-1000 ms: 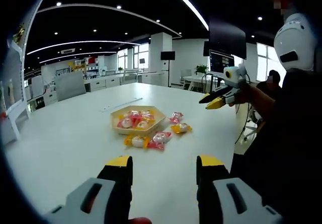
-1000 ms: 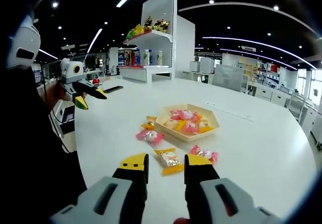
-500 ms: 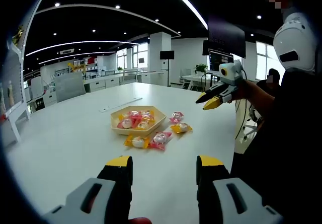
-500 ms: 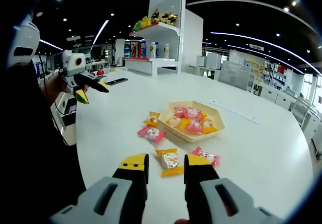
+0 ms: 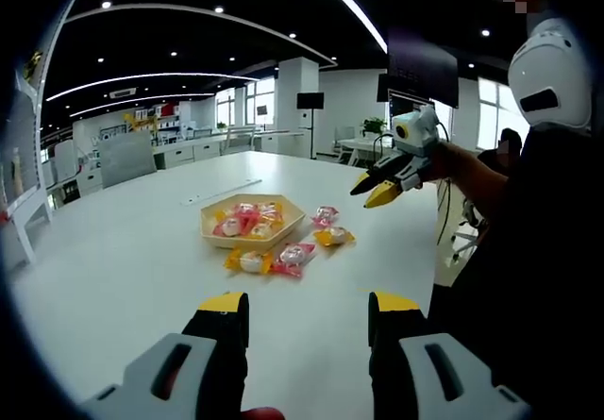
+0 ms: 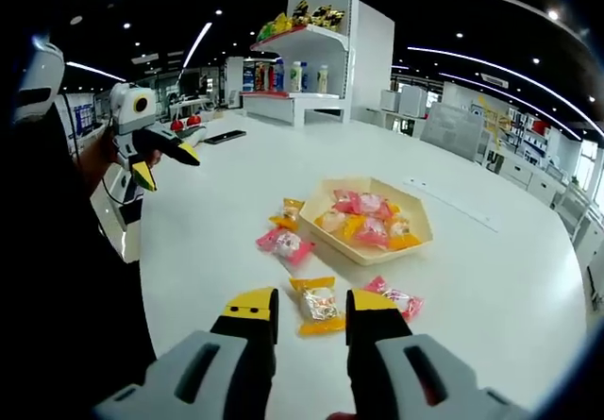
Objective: Pick up the marshmallows scattered on the table and place them into the bowl on the table
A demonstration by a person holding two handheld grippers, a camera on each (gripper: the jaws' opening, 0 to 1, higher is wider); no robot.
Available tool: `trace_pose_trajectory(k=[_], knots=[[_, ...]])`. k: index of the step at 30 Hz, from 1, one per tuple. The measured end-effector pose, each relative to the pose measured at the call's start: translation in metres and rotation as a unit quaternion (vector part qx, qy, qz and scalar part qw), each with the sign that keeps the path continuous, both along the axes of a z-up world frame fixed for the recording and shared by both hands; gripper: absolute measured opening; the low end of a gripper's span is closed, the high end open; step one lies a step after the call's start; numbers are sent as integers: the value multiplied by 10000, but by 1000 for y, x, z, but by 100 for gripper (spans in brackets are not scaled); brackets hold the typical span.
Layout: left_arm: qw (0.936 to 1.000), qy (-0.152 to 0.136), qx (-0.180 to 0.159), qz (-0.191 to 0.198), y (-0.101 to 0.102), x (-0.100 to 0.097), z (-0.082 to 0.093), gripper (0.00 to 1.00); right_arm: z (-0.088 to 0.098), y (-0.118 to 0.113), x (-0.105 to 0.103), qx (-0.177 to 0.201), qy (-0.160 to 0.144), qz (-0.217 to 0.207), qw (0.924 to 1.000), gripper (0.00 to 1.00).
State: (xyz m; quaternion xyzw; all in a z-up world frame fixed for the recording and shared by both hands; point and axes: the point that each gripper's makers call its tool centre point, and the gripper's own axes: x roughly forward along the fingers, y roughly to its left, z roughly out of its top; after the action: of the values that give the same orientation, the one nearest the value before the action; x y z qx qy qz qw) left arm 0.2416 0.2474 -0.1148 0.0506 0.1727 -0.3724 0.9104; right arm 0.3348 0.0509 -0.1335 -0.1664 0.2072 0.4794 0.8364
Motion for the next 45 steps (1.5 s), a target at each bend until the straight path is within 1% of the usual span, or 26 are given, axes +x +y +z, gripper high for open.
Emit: trace_pose_trajectory(k=[6,11,18,28,45], knots=[[10000,3,-14,15,1,-2,-1,51,-5,1,2,-166,84,48,9998,30],[10000,26,-22,23,2,-3,-3,51,-7,5,5,-263,89,109,9996,30],[10000,18,-31,35,4,-3,-2,52,-11,11,5,-328,121,205,9992,30],[10000,43,-47,12,3,-5,-4,52,-17,12,7,-465,178,250,9984,30],[10000,82,-34,6,1,-9,-6,52,-39,19,13,-662,305,401,9965,32]])
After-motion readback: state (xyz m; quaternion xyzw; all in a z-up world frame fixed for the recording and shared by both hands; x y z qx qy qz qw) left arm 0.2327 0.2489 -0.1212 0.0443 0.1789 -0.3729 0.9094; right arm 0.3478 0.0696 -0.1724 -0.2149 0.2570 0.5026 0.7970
